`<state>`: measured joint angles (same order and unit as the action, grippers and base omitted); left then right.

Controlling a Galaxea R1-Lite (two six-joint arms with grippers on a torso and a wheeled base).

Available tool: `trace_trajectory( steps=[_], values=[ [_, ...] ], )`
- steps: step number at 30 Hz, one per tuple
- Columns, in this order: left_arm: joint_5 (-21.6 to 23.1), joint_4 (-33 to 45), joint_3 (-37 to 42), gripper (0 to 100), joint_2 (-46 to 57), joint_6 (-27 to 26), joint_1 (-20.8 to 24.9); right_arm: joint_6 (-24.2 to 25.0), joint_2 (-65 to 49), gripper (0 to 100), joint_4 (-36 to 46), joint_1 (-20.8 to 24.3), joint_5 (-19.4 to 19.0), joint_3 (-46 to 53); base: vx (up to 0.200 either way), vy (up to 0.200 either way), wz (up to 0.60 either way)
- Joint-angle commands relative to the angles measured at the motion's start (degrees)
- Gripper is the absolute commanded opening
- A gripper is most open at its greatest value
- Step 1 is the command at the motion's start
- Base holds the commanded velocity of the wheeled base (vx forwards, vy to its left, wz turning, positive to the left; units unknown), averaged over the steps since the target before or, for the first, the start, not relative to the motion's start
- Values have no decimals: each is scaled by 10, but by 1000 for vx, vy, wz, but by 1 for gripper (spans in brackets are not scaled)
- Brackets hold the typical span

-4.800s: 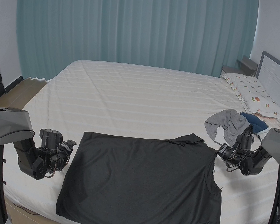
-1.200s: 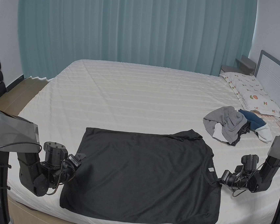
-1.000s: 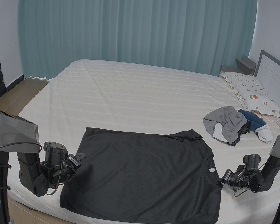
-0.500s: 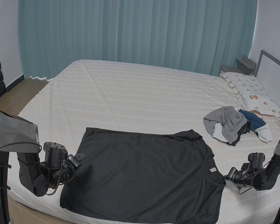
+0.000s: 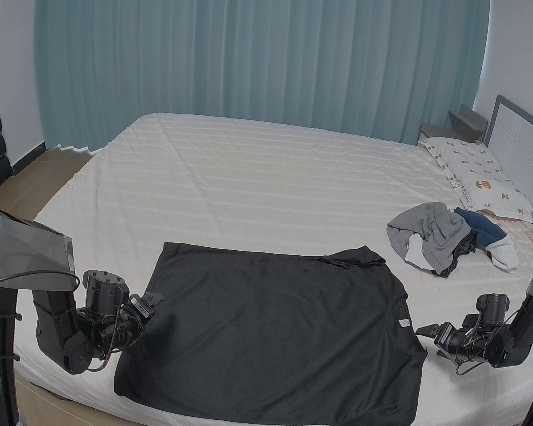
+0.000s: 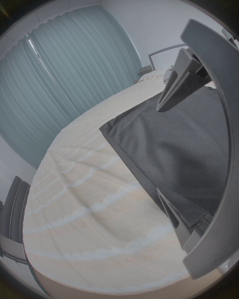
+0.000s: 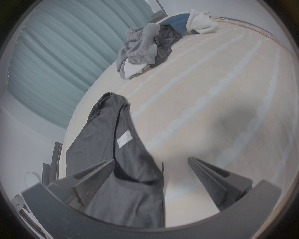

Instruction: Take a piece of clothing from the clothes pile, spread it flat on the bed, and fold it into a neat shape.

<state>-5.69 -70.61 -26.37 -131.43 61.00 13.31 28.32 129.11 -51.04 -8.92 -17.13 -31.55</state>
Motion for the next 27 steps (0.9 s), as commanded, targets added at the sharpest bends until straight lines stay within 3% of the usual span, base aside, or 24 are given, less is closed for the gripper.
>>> trace_trajectory(
  steps=[1, 6, 9, 21, 25, 26, 27],
  values=[
    [0, 3, 1, 100, 0, 0, 1, -5, -47, 100, -29, 9, -29, 83, -200, 0, 0],
    [0, 3, 3, 100, 1, -1, 2, -29, -40, 100, -75, 9, -31, 137, -200, 0, 0],
    [0, 3, 3, 100, 1, -1, 2, -46, -30, 100, -104, 11, -34, 169, 0, 0, 0],
    [0, 3, 2, 100, -1, -1, 2, -24, 20, 100, -157, 73, -26, 162, 0, 0, 0],
    [0, 3, 2, 100, -1, -1, 2, -16, 34, 100, -158, 89, -7, 153, 0, 0, 0],
    [0, 3, 2, 100, -1, -1, 2, -16, 34, 0, -158, 89, 0, 155, 0, 0, 0],
    [0, 3, 2, 100, -1, -1, 2, -17, 33, 0, -160, 88, 3, 158, 0, 0, 0]
  ],
)
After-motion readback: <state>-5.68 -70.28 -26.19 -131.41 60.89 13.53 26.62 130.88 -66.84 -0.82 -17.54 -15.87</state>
